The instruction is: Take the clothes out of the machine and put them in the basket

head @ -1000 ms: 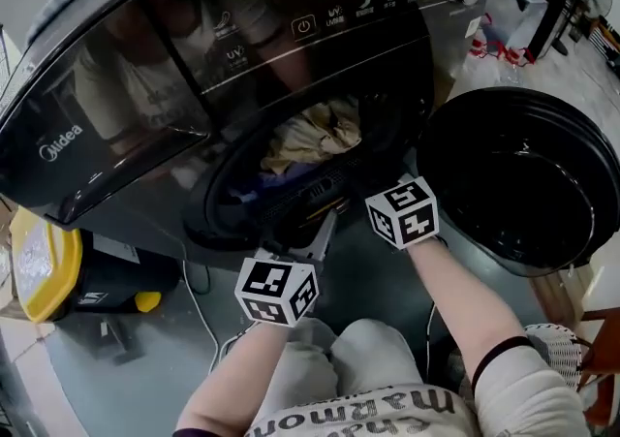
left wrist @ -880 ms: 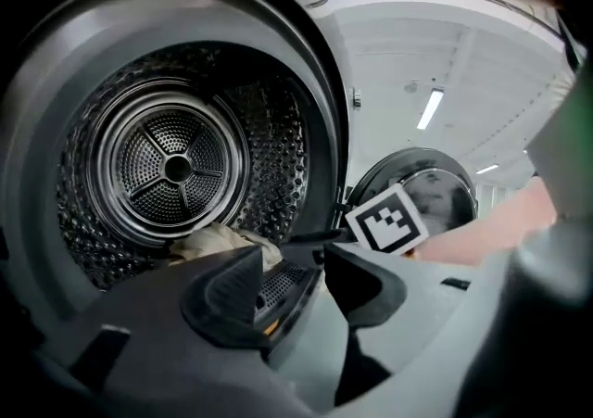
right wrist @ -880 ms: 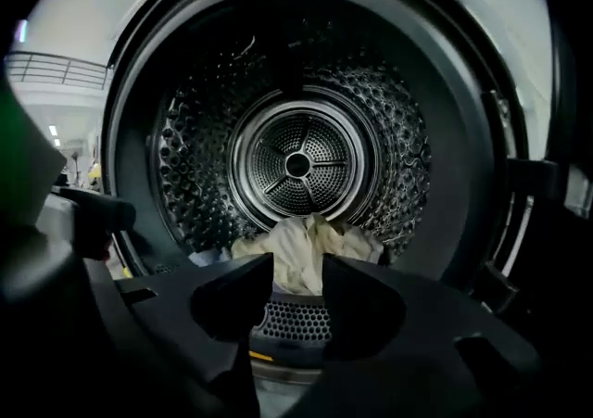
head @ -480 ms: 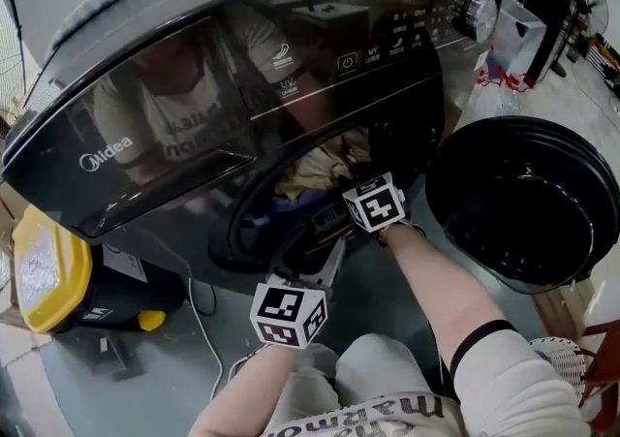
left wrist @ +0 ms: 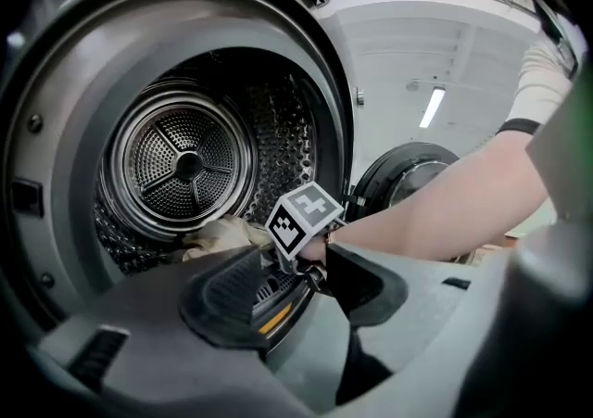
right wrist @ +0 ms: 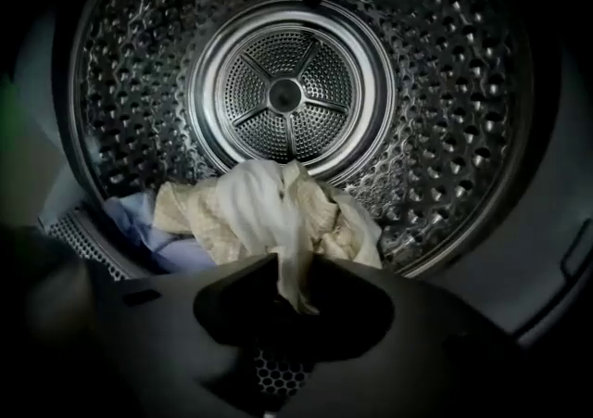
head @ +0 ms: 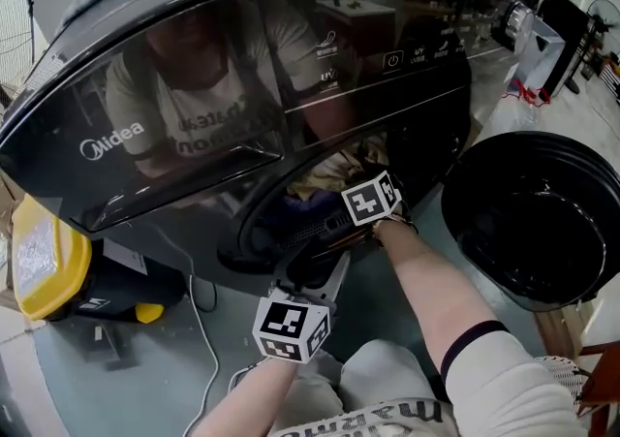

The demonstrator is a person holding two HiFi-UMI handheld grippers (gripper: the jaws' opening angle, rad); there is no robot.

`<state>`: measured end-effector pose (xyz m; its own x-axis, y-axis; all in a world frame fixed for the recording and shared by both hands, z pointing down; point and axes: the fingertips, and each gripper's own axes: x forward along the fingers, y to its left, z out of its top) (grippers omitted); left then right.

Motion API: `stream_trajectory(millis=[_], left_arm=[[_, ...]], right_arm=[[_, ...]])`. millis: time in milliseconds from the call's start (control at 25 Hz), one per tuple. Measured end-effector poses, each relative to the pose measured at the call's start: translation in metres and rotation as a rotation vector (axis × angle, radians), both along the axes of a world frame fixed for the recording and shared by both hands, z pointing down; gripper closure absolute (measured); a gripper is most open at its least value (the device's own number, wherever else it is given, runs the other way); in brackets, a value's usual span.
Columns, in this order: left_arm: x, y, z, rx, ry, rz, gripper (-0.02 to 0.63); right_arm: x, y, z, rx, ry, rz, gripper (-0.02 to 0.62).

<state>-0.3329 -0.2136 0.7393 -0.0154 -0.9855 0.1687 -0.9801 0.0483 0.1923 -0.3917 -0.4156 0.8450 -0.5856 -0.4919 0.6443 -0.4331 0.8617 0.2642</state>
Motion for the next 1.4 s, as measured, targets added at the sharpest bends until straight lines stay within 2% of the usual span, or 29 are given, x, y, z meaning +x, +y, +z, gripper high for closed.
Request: stream_trajectory(millis=[40, 200, 280, 480, 800, 1240, 1400], left_arm=[[0.0, 0.001, 0.0, 0.001, 0.0, -0.003, 0.393], [0.001, 0.0, -0.004, 0.005, -0.01, -0.014, 0.391], [0.002, 0.001, -0.005, 0.003, -0.016, -0.022, 0.393], [0.005, 0.004, -0.011, 0.001, -0.036, -0.042, 0.392], [0.027, 0.003, -0.015, 0.009, -0.041, -0.058, 0.393], [0.078, -0.004, -0.036, 0.066, -0.056, -0.003, 0.379], [0.096, -0.001, -0.051, 0.087, -0.071, 0.049, 0.356]], right_arm=[[0.001, -0.002, 0.0, 0.014, 0.008, 0.004, 0.481], [0.005, -0.002, -0.005, 0.013, -0.012, 0.001, 0.549], [0.006, 0.002, -0.013, -0.005, -0.051, -0.014, 0.555], [0.022, 0.021, -0.042, -0.092, -0.227, -0.018, 0.557], [0.069, 0.059, -0.108, -0.159, -0.45, -0.111, 0.558], [0.145, 0.105, -0.229, -0.019, -0.675, -0.233, 0.56], [0.171, 0.12, -0.272, 0.04, -0.742, -0.257, 0.56]])
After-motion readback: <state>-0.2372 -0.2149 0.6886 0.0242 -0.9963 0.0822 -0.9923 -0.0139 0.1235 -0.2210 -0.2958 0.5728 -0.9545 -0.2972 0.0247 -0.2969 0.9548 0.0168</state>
